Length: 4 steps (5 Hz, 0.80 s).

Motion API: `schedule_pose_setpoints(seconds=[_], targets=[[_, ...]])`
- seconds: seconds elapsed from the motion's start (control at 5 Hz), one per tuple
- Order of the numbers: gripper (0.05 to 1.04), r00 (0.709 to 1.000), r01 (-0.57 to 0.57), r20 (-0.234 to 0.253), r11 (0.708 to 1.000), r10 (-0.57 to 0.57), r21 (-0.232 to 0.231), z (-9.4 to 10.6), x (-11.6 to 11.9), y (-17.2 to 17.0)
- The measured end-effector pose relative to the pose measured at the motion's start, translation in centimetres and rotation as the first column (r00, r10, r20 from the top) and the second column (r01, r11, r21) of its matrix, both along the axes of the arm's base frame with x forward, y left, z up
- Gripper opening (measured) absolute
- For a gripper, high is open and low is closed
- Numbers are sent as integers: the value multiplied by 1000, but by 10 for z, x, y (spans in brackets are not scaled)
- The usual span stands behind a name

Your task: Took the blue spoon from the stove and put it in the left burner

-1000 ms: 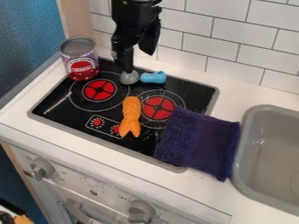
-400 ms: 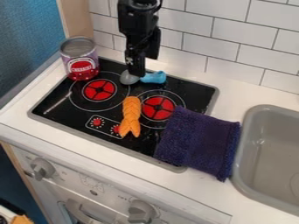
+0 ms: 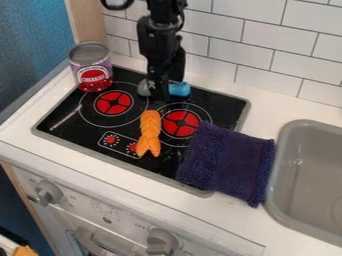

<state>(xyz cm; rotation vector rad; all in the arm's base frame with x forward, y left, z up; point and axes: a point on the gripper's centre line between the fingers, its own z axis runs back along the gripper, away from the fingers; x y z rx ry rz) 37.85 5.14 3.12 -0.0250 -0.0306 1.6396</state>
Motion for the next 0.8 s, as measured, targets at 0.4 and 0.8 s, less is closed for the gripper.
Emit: schedule_pose_setpoints(seconds=[0.4, 0.8], targets=[[972, 1000, 17, 12, 999, -16, -29, -9, 12, -9], [442, 1000, 17, 19, 999, -16, -41, -10, 16, -10]])
